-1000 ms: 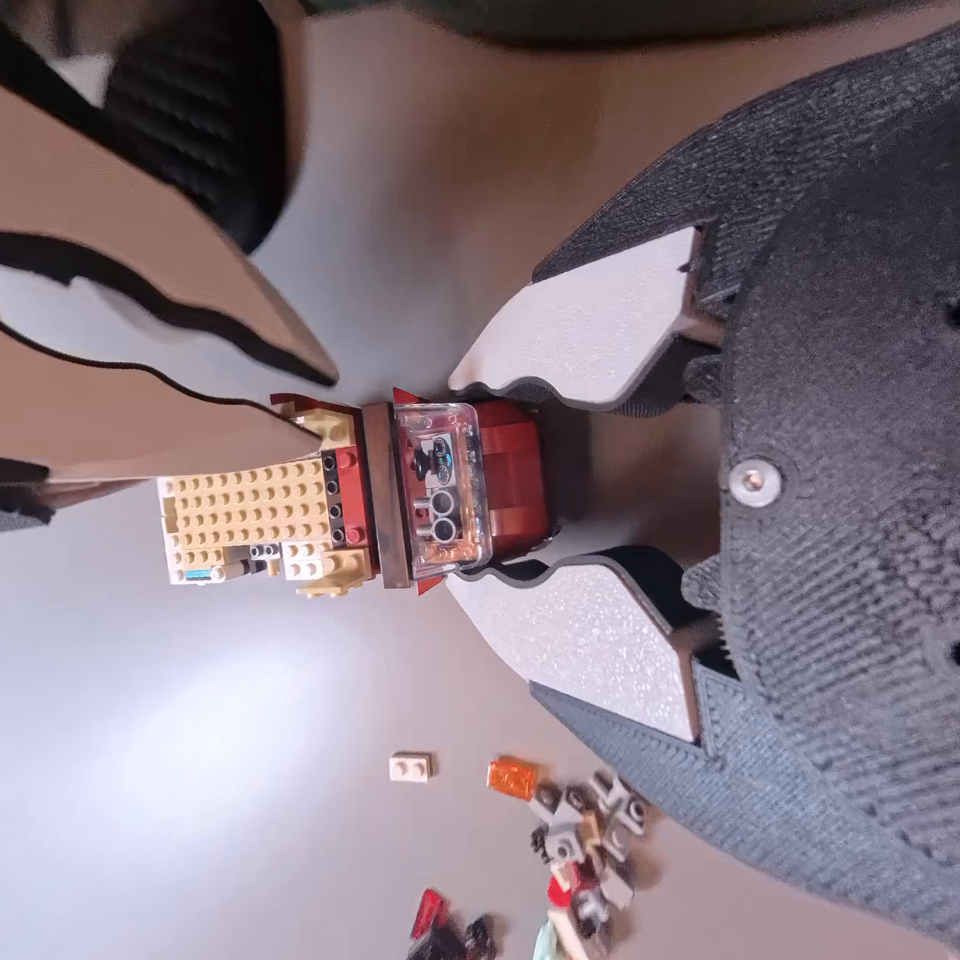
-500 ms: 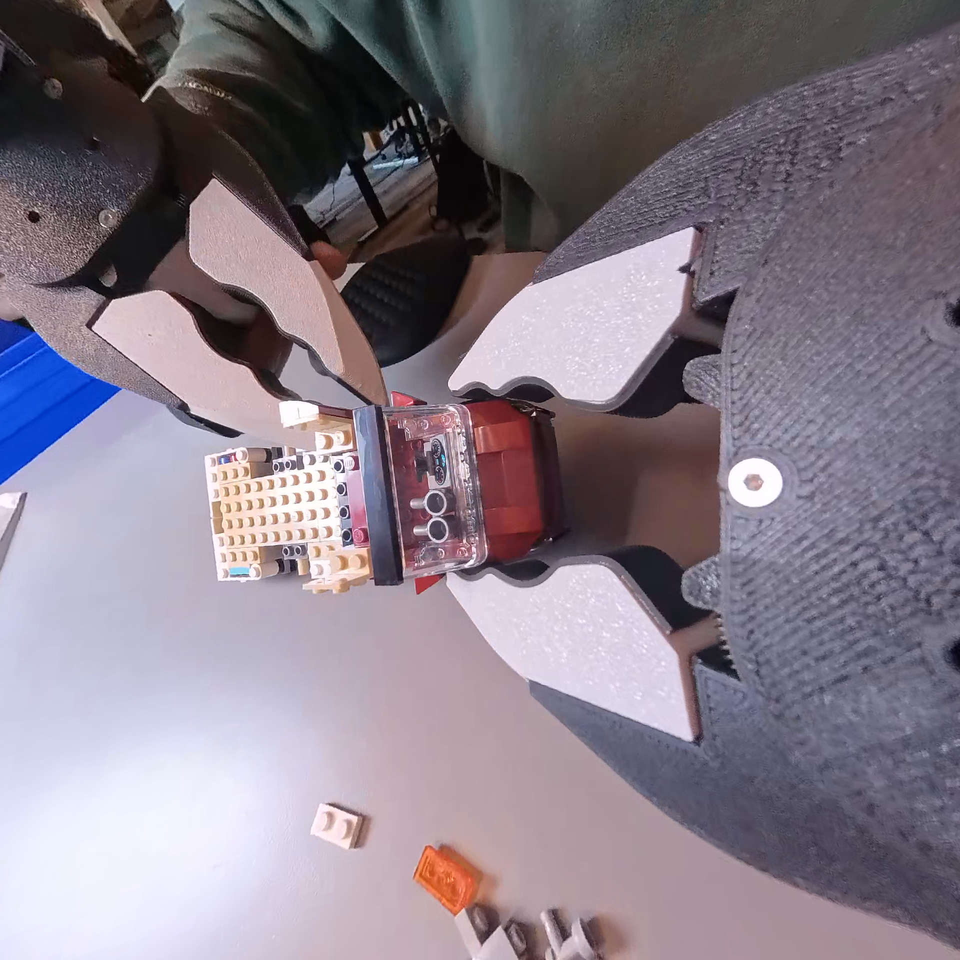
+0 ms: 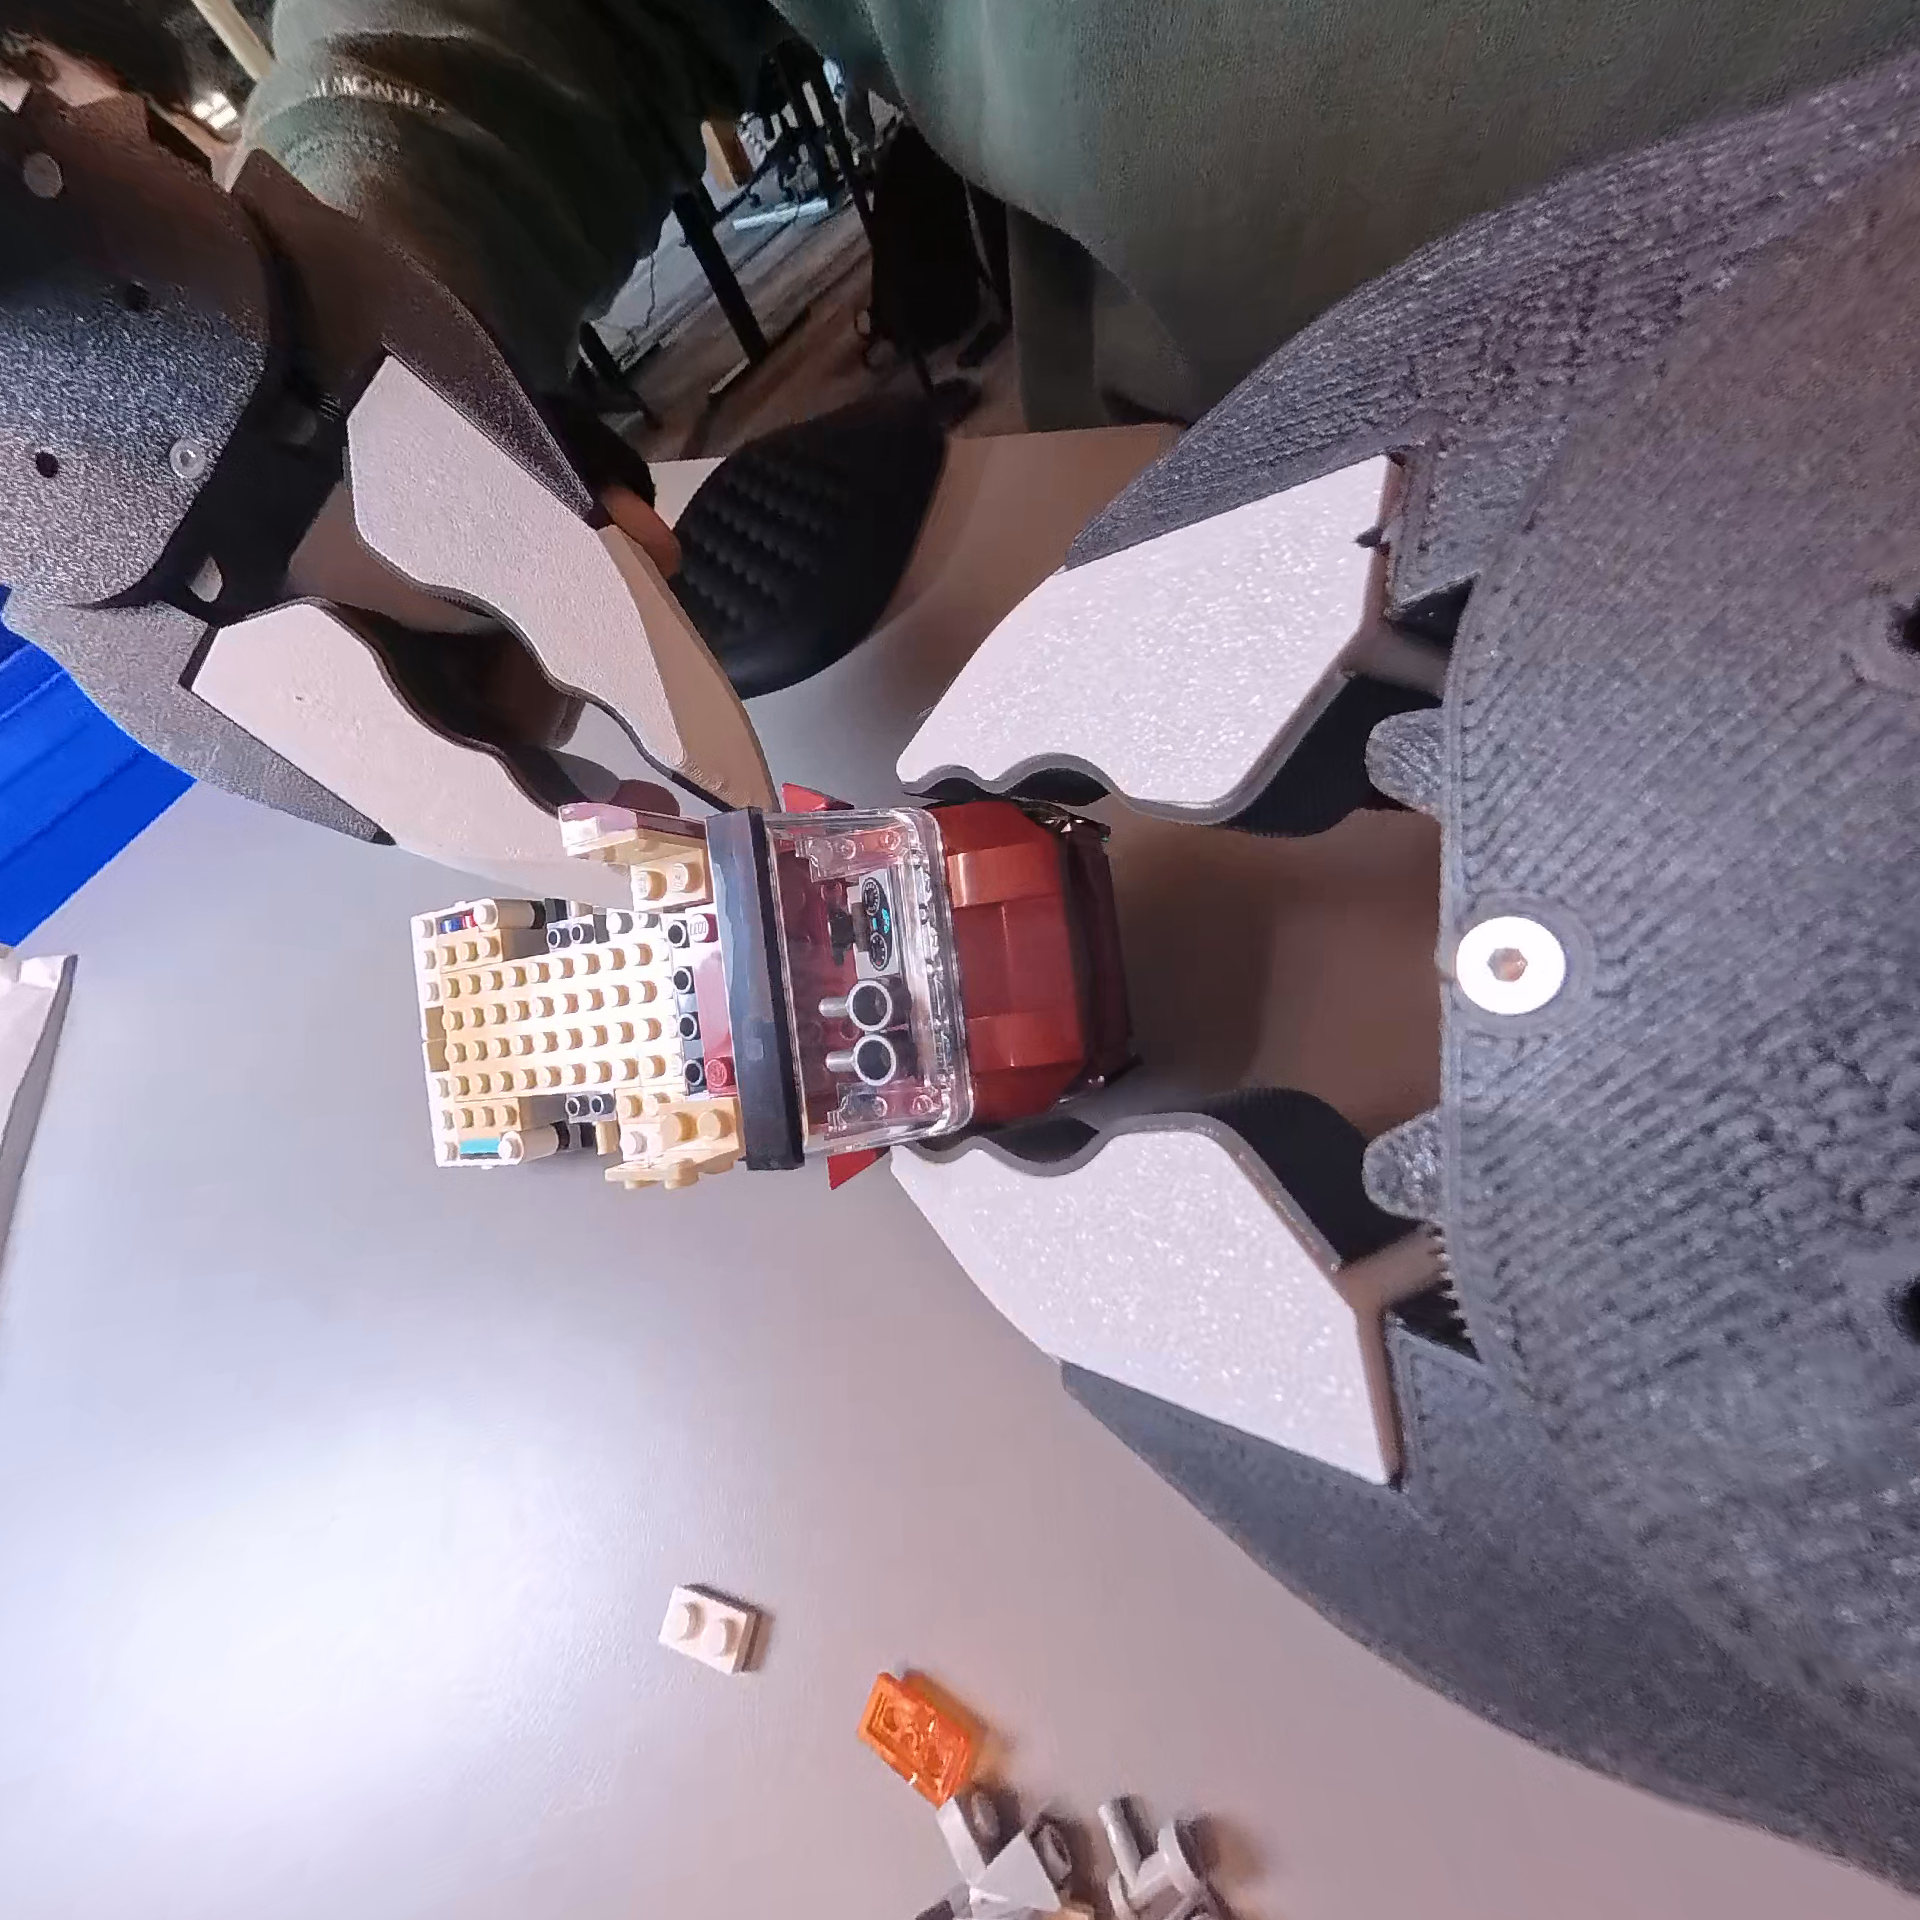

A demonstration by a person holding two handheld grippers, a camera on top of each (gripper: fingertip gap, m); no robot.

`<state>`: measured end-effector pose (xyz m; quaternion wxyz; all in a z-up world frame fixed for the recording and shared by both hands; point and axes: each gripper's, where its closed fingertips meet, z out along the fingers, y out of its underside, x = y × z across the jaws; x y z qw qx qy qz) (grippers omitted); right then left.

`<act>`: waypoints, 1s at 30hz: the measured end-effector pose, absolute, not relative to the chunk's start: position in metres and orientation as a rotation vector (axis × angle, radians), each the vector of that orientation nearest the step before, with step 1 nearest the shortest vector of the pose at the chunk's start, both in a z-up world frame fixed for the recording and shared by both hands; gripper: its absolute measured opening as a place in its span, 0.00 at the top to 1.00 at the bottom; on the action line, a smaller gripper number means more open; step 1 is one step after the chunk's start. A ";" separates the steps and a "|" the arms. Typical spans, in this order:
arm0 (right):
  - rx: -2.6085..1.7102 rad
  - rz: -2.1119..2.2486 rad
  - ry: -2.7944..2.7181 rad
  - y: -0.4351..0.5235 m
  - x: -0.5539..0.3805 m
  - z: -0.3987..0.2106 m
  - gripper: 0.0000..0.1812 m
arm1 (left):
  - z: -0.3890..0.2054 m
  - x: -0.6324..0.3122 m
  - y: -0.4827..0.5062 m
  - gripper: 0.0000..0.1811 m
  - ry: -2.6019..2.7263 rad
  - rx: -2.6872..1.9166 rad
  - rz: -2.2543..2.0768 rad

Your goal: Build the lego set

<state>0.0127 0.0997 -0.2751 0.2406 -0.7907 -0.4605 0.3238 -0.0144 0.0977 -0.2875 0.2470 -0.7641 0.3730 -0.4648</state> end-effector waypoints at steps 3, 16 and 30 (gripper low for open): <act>-2.158 0.857 -1.267 0.099 0.014 -0.279 0.92 | -0.291 -0.014 0.098 0.67 1.063 -2.066 -1.198; -2.167 0.794 -1.274 0.096 0.017 -0.289 0.93 | -0.297 -0.013 0.098 0.67 1.217 -1.986 -0.937; -2.089 0.817 -1.197 0.107 0.016 -0.283 0.94 | -0.298 -0.015 0.109 0.67 1.233 -1.956 -0.801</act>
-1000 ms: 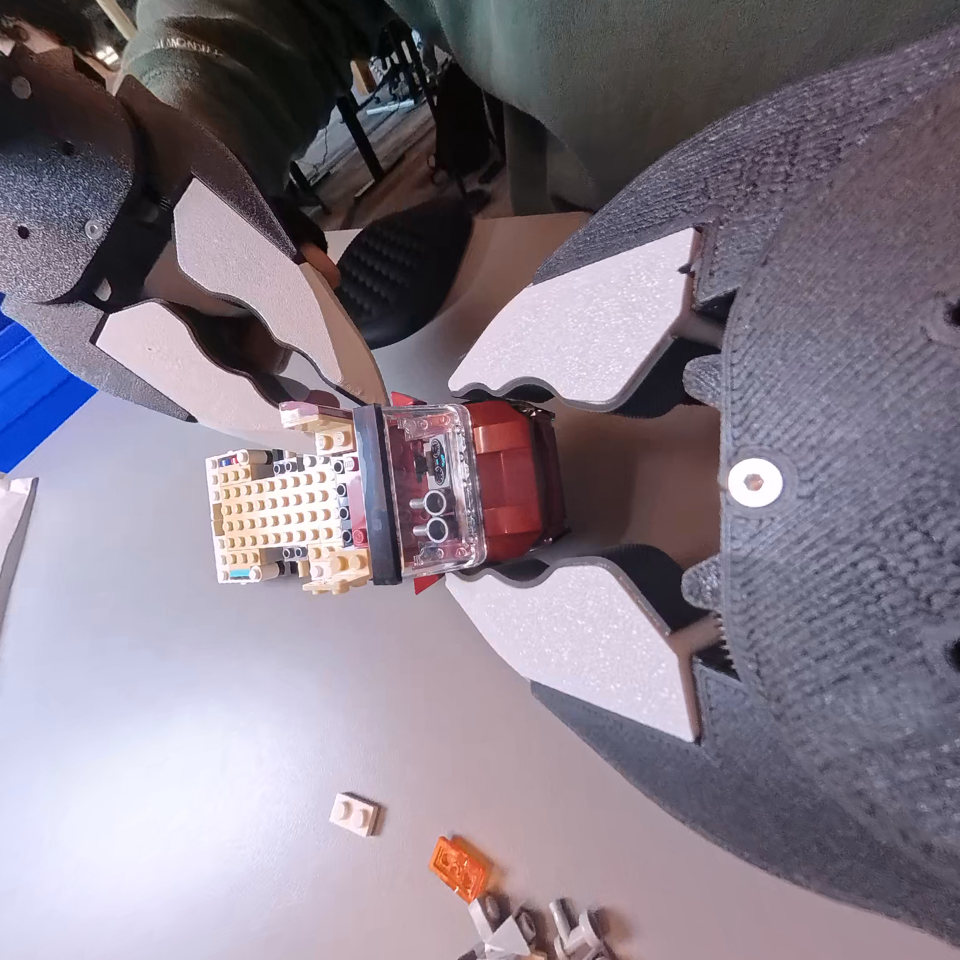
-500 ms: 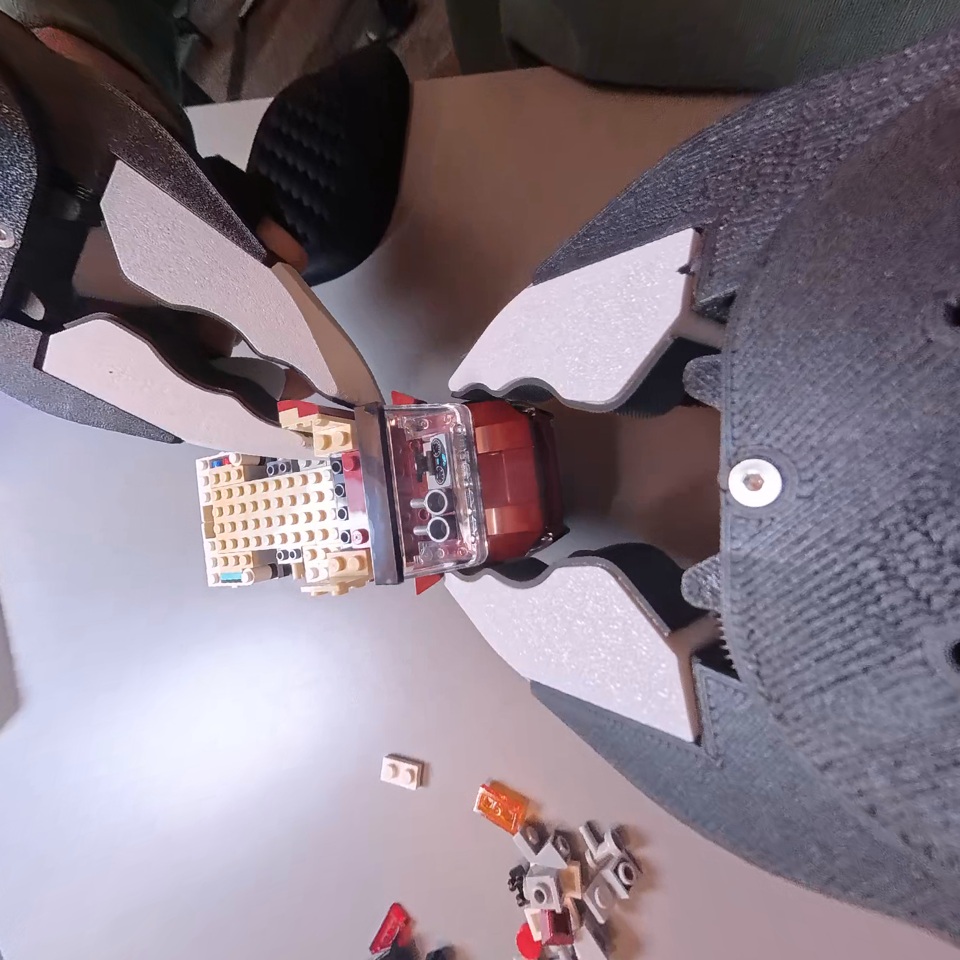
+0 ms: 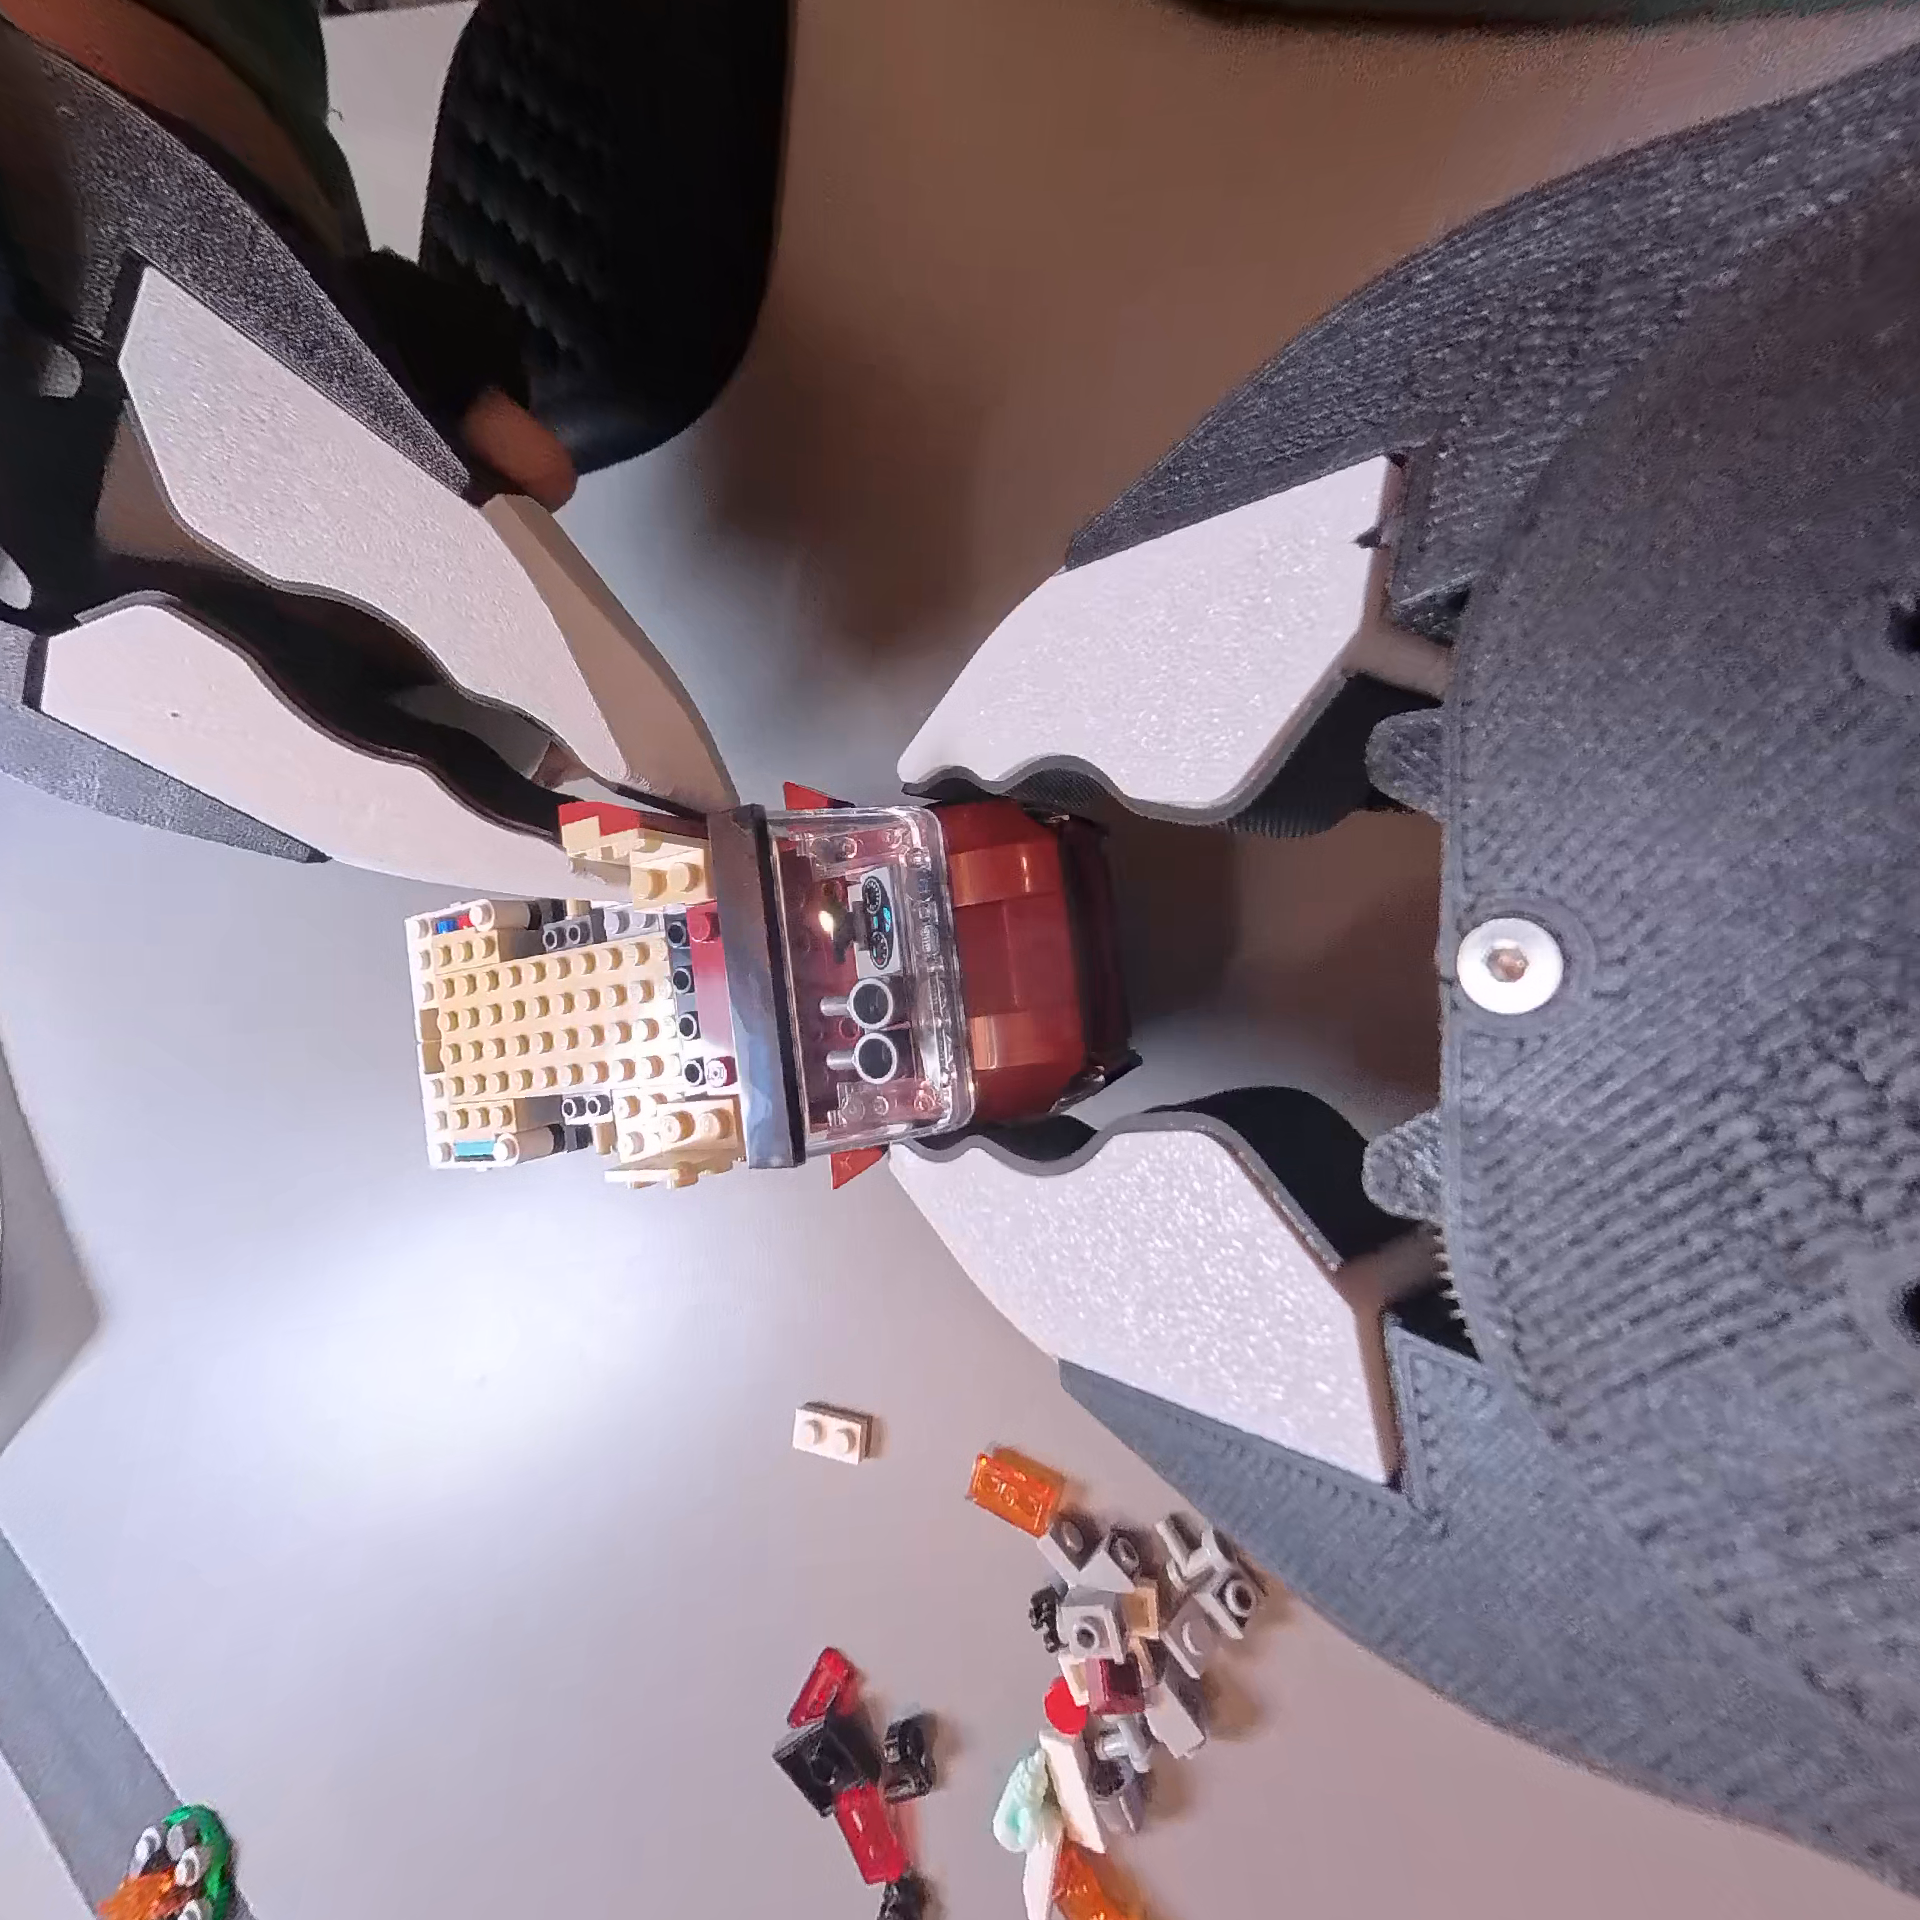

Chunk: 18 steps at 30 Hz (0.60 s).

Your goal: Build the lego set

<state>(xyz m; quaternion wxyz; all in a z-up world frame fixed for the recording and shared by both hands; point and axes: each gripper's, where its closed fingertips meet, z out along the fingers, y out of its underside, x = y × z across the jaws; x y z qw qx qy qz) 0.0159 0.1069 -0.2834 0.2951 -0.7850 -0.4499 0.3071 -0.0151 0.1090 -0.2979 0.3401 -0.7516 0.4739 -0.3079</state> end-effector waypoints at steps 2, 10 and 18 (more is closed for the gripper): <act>-2.083 0.811 -1.190 0.107 0.015 -0.284 0.94 | -0.299 -0.015 0.109 0.67 1.223 -1.963 -0.819; -2.079 0.765 -1.190 0.105 0.015 -0.292 0.95 | -0.307 -0.015 0.107 0.67 1.279 -1.931 -0.736; -2.034 0.733 -1.174 0.107 0.014 -0.294 0.94 | -0.310 -0.016 0.109 0.67 1.285 -1.943 -0.727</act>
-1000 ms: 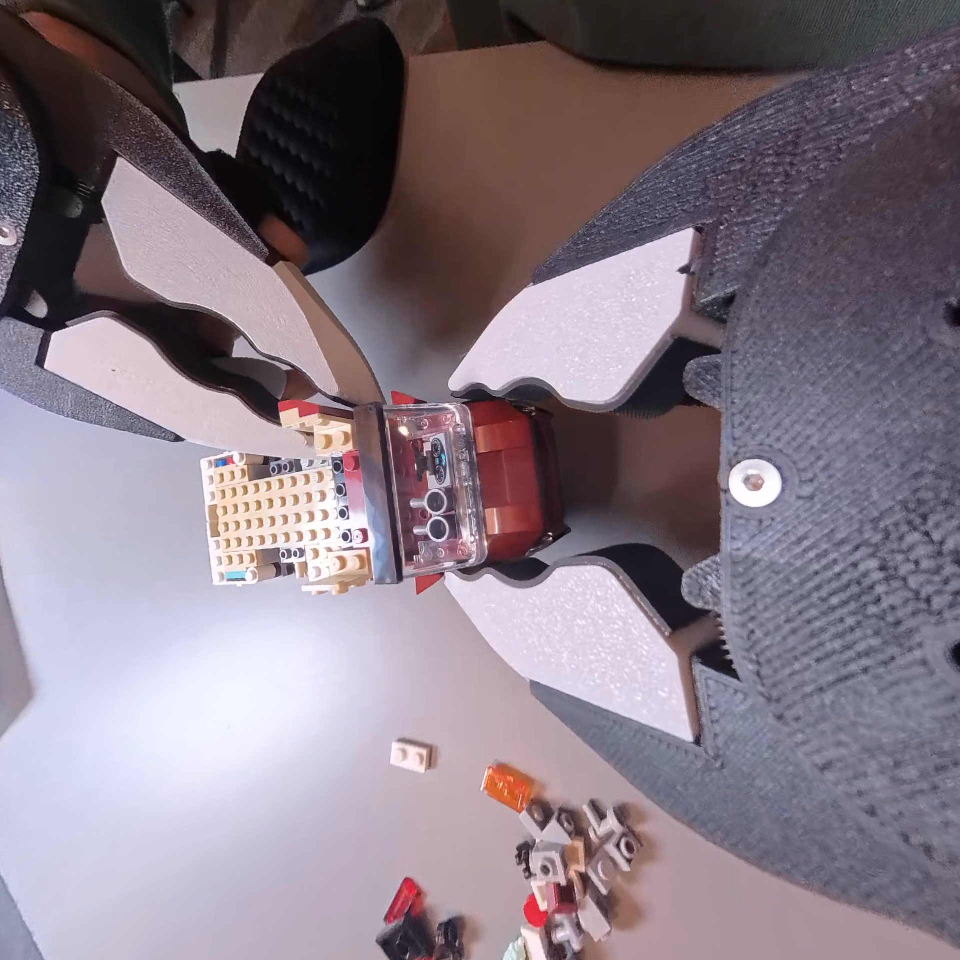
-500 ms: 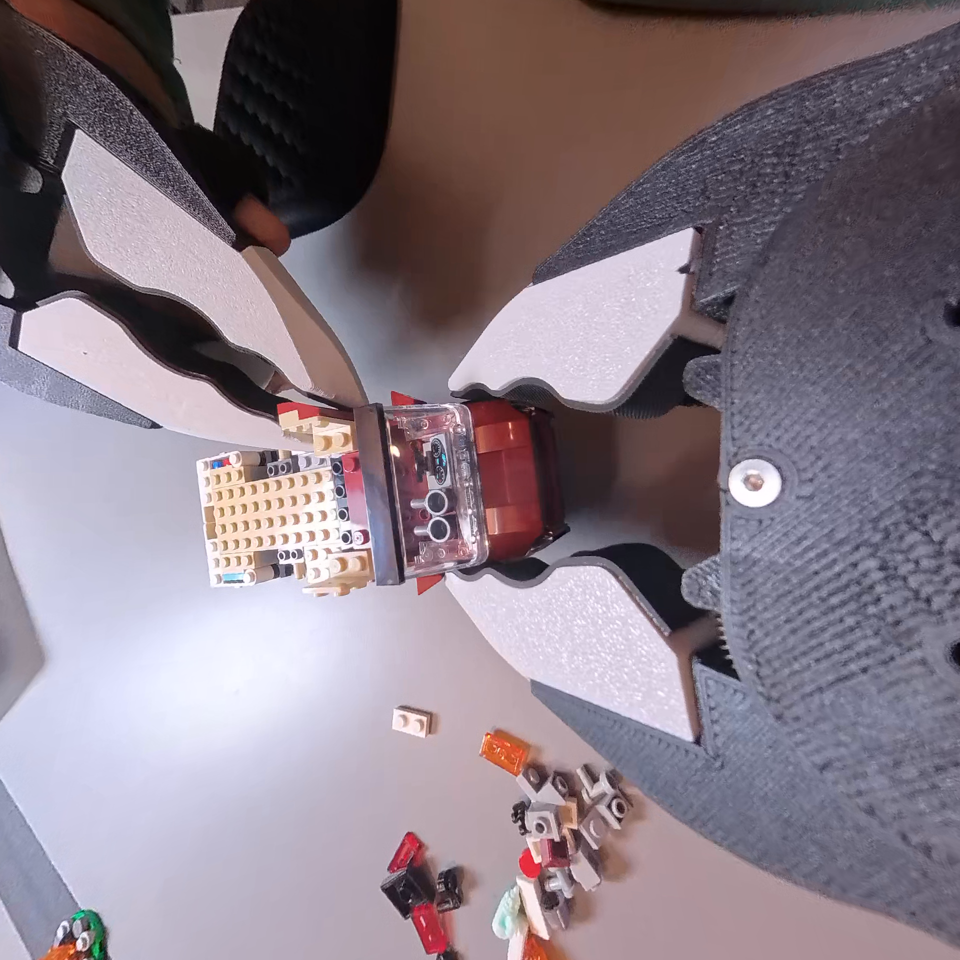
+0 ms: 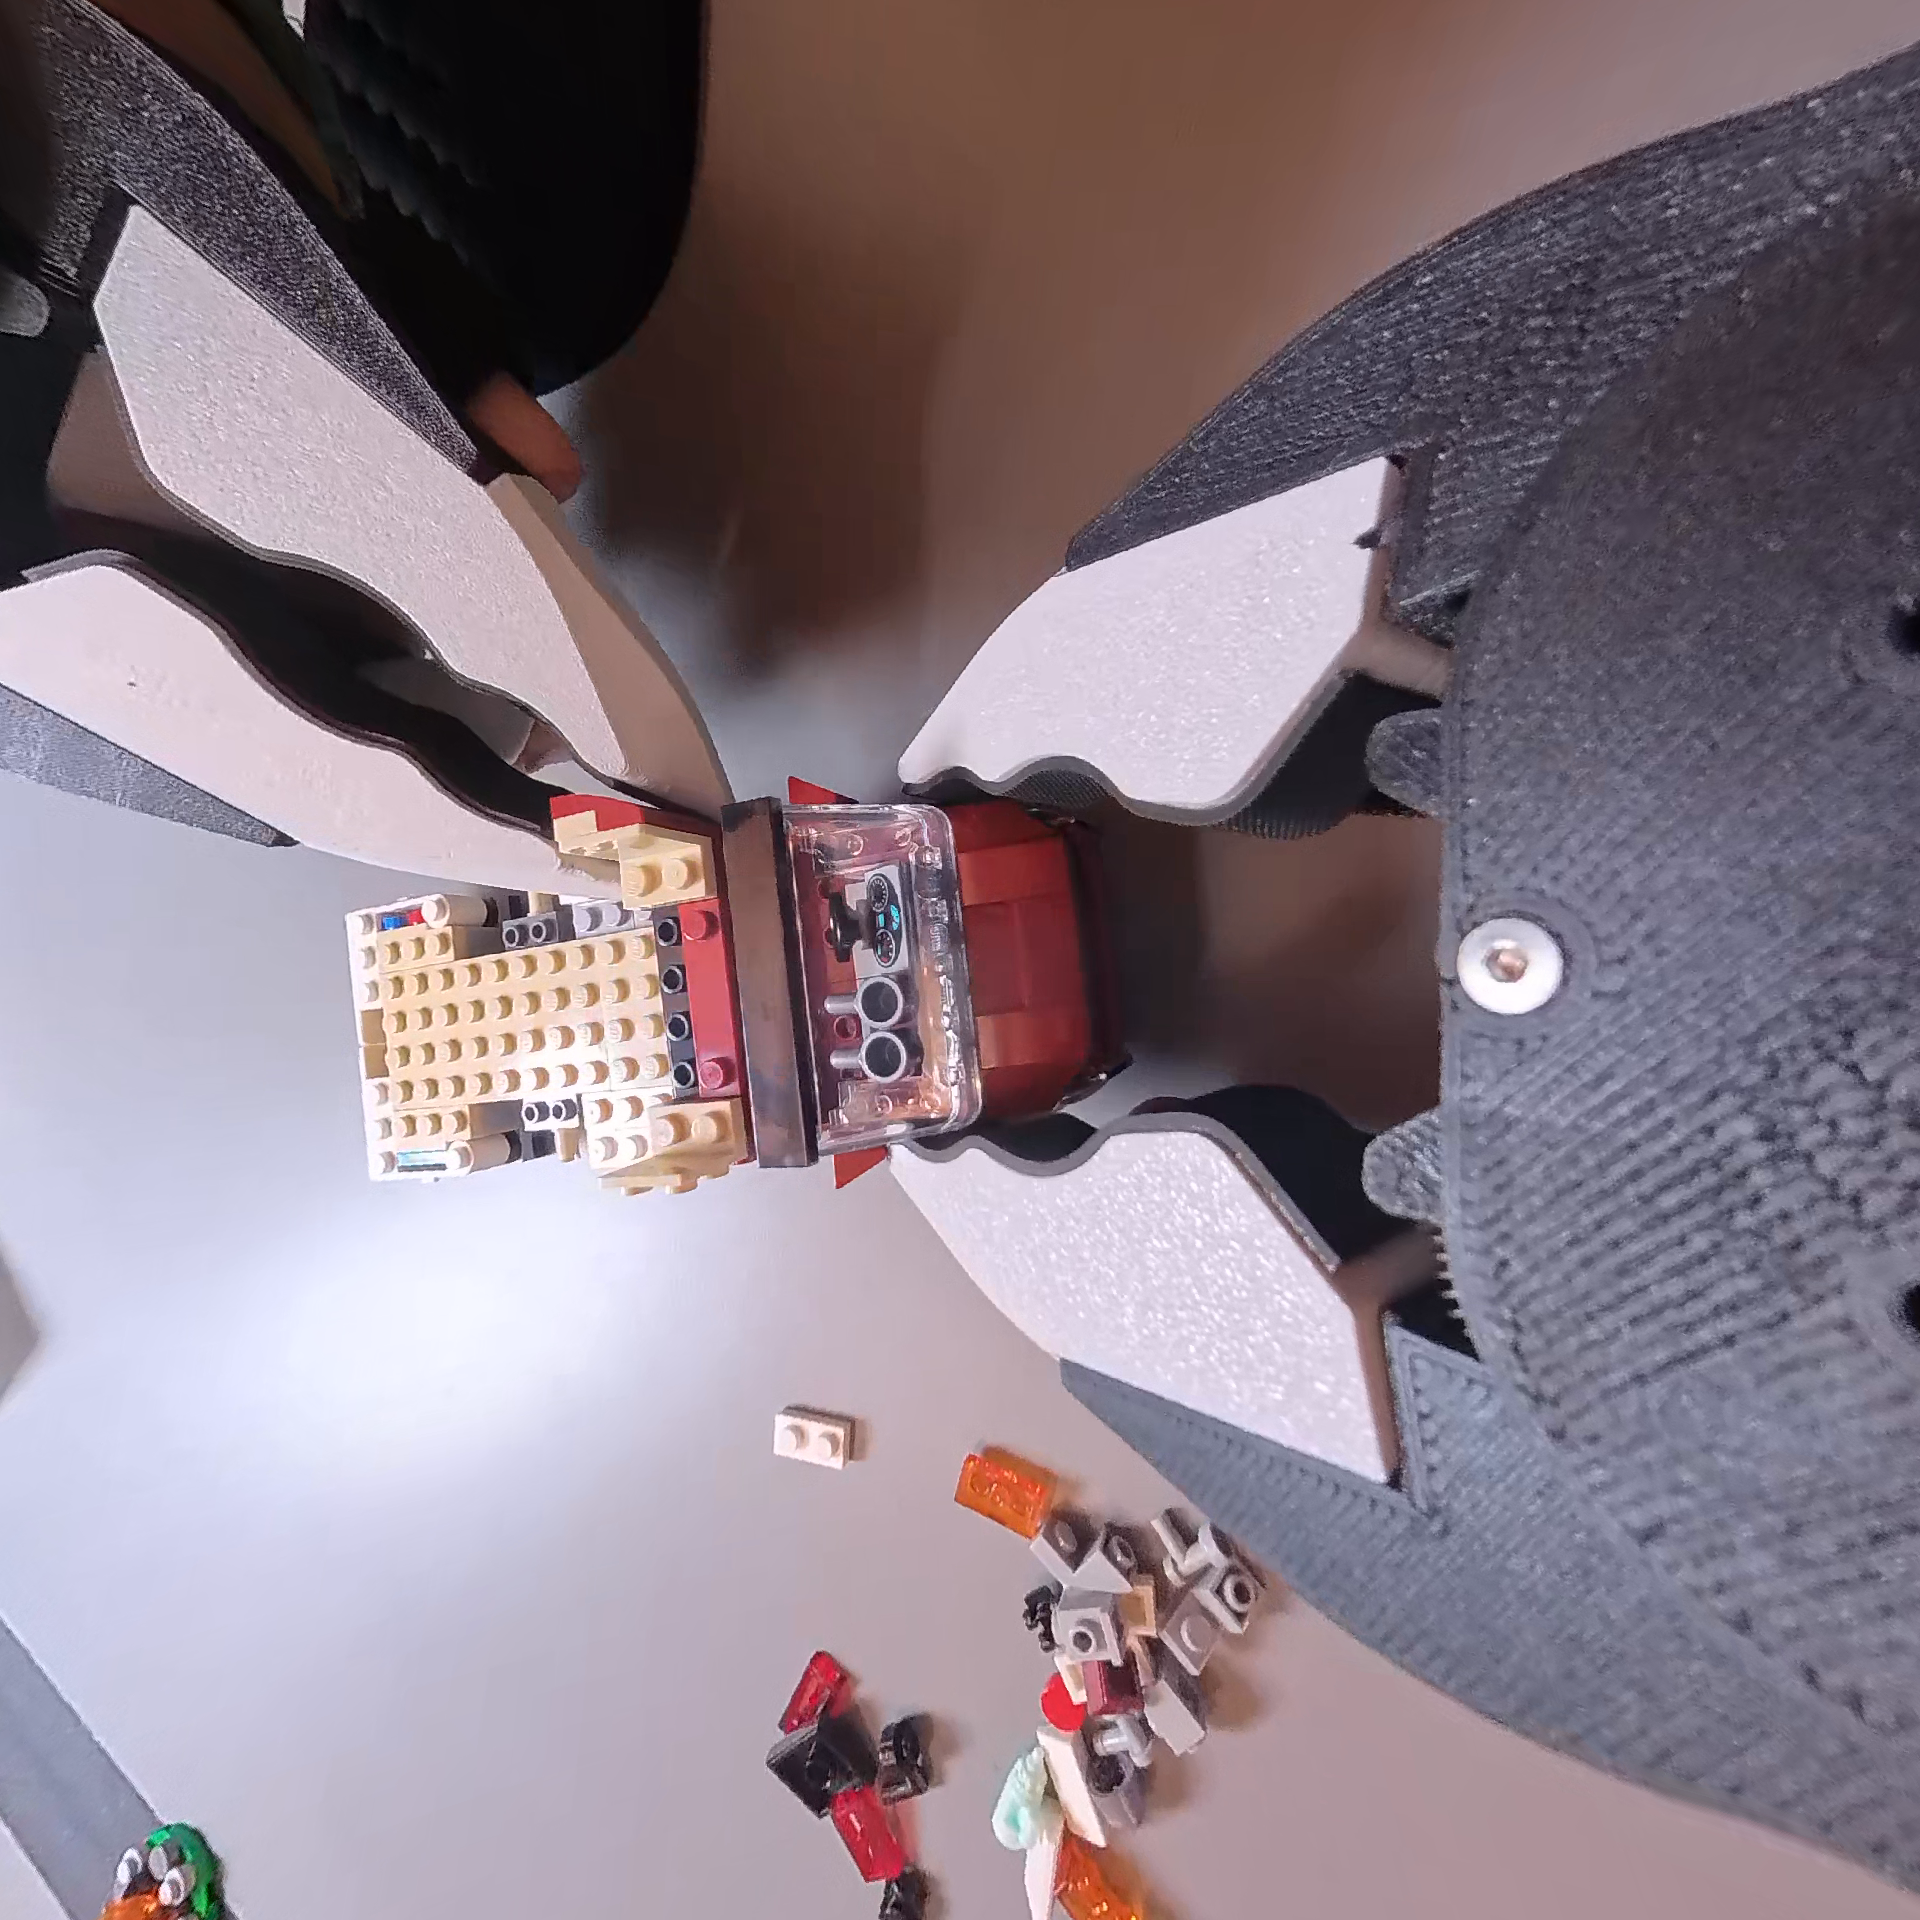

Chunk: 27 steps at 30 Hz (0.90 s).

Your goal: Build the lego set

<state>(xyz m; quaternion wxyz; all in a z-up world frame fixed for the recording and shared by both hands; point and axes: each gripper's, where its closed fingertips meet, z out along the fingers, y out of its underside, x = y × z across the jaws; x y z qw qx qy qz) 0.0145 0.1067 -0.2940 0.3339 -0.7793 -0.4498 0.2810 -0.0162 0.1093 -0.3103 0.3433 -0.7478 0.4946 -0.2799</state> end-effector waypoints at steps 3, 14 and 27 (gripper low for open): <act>-1.993 0.714 -1.178 0.111 0.012 -0.289 0.94 | -0.305 -0.019 0.114 0.67 1.246 -1.955 -0.829; -1.920 0.651 -1.300 0.112 0.007 -0.292 0.93 | -0.298 -0.023 0.114 0.67 1.158 -1.992 -0.963; -1.896 0.664 -1.307 0.113 0.007 -0.294 0.93 | -0.300 -0.022 0.114 0.67 1.153 -1.997 -0.954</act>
